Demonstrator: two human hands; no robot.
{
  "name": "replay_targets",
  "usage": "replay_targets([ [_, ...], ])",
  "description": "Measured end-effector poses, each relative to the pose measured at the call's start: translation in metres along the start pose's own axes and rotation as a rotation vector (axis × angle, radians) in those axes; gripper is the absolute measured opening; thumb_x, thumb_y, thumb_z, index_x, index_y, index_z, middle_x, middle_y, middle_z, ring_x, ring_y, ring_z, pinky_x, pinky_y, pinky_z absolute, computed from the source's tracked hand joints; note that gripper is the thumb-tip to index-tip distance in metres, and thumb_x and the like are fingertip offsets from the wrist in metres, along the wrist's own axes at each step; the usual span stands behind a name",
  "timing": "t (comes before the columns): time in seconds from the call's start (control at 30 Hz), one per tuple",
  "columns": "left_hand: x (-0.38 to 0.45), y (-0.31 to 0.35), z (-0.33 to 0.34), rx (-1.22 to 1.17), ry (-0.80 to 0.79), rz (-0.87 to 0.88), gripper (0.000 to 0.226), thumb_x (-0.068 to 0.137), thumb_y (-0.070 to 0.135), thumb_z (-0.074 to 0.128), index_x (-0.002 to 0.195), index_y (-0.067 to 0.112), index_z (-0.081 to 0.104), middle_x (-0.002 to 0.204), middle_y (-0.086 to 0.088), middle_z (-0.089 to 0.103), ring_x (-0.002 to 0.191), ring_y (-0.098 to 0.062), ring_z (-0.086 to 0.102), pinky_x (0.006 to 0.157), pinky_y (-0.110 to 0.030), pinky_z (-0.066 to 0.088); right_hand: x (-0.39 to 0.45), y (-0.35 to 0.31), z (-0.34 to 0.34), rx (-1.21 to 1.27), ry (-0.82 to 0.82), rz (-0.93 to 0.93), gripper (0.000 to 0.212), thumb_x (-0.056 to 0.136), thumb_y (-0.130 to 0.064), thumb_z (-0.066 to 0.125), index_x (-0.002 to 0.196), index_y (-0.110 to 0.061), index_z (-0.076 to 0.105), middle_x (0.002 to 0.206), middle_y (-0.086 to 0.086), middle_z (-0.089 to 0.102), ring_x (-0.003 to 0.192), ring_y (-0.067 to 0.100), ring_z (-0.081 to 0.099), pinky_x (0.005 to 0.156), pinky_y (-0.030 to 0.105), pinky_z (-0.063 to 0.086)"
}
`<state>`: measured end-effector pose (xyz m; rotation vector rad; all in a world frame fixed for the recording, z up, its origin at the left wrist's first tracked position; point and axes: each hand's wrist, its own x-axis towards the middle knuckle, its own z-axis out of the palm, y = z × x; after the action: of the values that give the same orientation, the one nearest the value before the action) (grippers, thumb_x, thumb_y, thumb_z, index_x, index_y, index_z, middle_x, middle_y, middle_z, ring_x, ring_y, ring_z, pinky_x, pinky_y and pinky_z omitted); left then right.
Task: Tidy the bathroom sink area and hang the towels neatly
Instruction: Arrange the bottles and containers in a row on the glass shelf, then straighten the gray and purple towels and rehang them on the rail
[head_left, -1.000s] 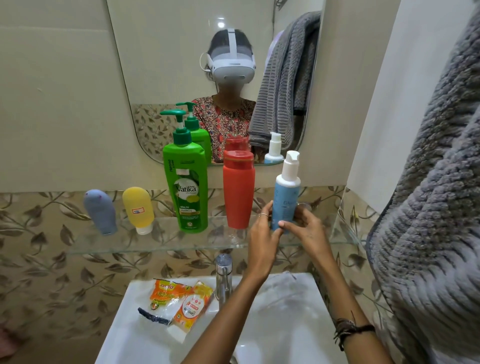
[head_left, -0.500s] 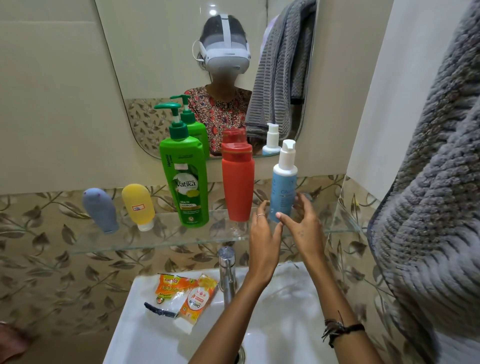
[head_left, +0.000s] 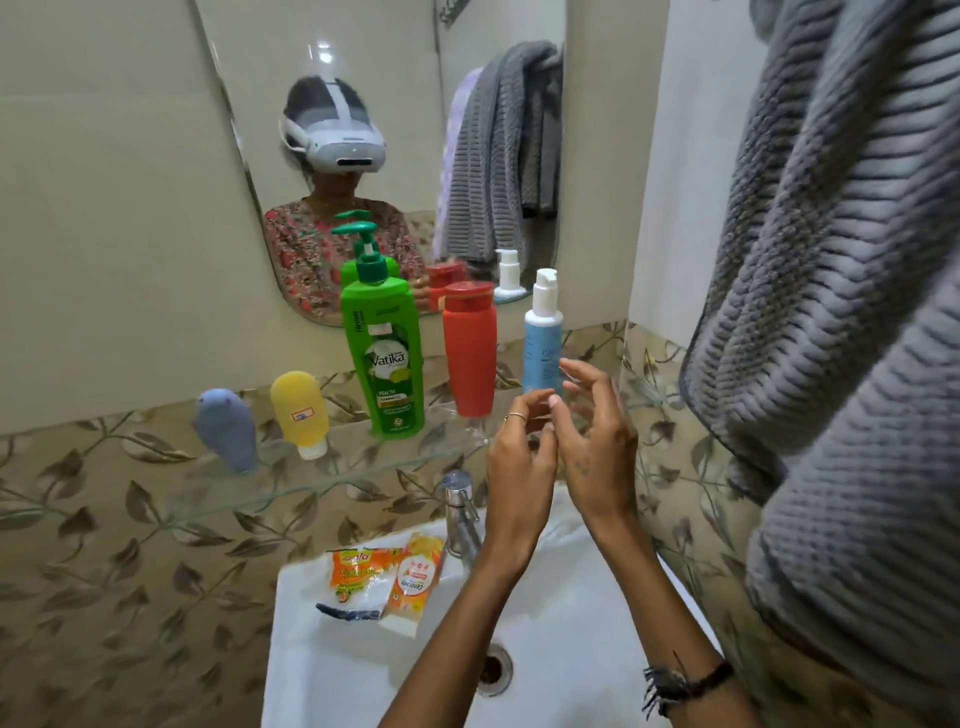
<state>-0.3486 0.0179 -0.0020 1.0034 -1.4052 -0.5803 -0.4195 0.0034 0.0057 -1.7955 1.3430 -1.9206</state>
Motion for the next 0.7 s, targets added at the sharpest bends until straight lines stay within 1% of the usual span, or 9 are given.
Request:
replay_targets([
  [0.1, -0.012, 0.019, -0.013, -0.033, -0.076, 0.072, 0.027, 0.093, 0.012, 0.05, 0.114, 0.028, 0.053, 0.106, 0.011, 0.062, 0.1, -0.002, 0.061, 0.085, -0.025, 0.055, -0.013, -0.029, -0.019, -0.121, 0.012, -0.082, 0.037, 0.088, -0.007, 0.056, 0.123, -0.018, 0.053, 0.123, 0.0, 0.057, 0.108, 0.001, 0.05, 0.092, 0.007, 0.04],
  [0.17, -0.021, 0.033, -0.015, -0.044, -0.15, 0.116, 0.033, 0.092, 0.009, 0.049, 0.122, 0.024, 0.05, 0.118, 0.007, 0.06, 0.109, -0.005, 0.058, 0.092, -0.028, 0.052, -0.02, -0.047, -0.036, -0.224, 0.032, -0.135, 0.039, 0.088, -0.008, 0.056, 0.125, -0.017, 0.052, 0.128, 0.0, 0.056, 0.115, 0.001, 0.047, 0.097, 0.003, 0.032],
  [0.23, -0.03, 0.05, -0.013, -0.06, -0.215, 0.178, 0.041, 0.09, 0.005, 0.049, 0.127, 0.024, 0.047, 0.128, 0.009, 0.055, 0.117, -0.005, 0.054, 0.099, -0.025, 0.046, -0.027, -0.065, -0.053, -0.294, 0.049, -0.161, 0.041, 0.087, -0.007, 0.055, 0.127, -0.016, 0.05, 0.134, 0.001, 0.052, 0.124, 0.007, 0.045, 0.105, 0.009, 0.029],
  [0.37, -0.045, 0.087, -0.001, -0.08, -0.317, 0.287, 0.052, 0.088, 0.005, 0.052, 0.136, 0.023, 0.04, 0.133, 0.014, 0.045, 0.126, -0.006, 0.044, 0.104, -0.016, 0.035, -0.033, -0.093, -0.09, -0.402, 0.112, -0.203, 0.046, 0.086, -0.003, 0.052, 0.13, -0.014, 0.048, 0.142, 0.006, 0.045, 0.132, 0.013, 0.04, 0.107, 0.007, 0.023],
  [0.47, -0.048, 0.114, 0.008, -0.068, -0.362, 0.367, 0.053, 0.089, 0.011, 0.054, 0.137, 0.025, 0.038, 0.136, 0.013, 0.044, 0.126, 0.0, 0.038, 0.102, -0.001, 0.025, -0.026, -0.111, -0.115, -0.508, 0.256, -0.247, 0.044, 0.086, 0.001, 0.051, 0.129, -0.009, 0.05, 0.144, 0.011, 0.041, 0.135, 0.018, 0.034, 0.114, 0.02, 0.021],
  [0.5, -0.047, 0.122, 0.011, -0.051, -0.368, 0.395, 0.052, 0.089, 0.013, 0.054, 0.138, 0.025, 0.037, 0.139, 0.009, 0.044, 0.127, 0.0, 0.037, 0.102, -0.001, 0.024, -0.021, -0.118, -0.123, -0.546, 0.313, -0.27, 0.044, 0.086, 0.001, 0.051, 0.129, -0.006, 0.05, 0.144, 0.014, 0.04, 0.136, 0.022, 0.033, 0.116, 0.027, 0.021],
  [0.57, -0.041, 0.14, 0.016, -0.009, -0.371, 0.459, 0.051, 0.091, 0.015, 0.052, 0.138, 0.024, 0.037, 0.143, 0.004, 0.044, 0.131, -0.005, 0.037, 0.106, -0.009, 0.026, -0.008, -0.13, -0.139, -0.611, 0.418, -0.32, 0.044, 0.085, 0.002, 0.052, 0.129, -0.003, 0.049, 0.145, 0.02, 0.037, 0.137, 0.032, 0.03, 0.116, 0.04, 0.022],
  [0.6, -0.036, 0.148, 0.019, 0.004, -0.367, 0.494, 0.051, 0.09, 0.014, 0.052, 0.139, 0.023, 0.037, 0.143, 0.002, 0.044, 0.132, -0.007, 0.037, 0.108, -0.014, 0.027, 0.0, -0.136, -0.148, -0.641, 0.462, -0.336, 0.045, 0.085, 0.001, 0.052, 0.129, -0.002, 0.048, 0.145, 0.022, 0.035, 0.138, 0.034, 0.029, 0.117, 0.042, 0.02],
  [0.7, -0.021, 0.175, 0.027, 0.015, -0.351, 0.551, 0.053, 0.089, 0.011, 0.053, 0.139, 0.021, 0.038, 0.143, 0.002, 0.045, 0.133, -0.009, 0.036, 0.11, -0.019, 0.027, 0.033, -0.15, -0.174, -0.67, 0.552, -0.283, 0.058, 0.081, -0.008, 0.057, 0.136, -0.001, 0.038, 0.147, 0.024, 0.029, 0.139, 0.035, 0.025, 0.116, 0.034, 0.012],
])
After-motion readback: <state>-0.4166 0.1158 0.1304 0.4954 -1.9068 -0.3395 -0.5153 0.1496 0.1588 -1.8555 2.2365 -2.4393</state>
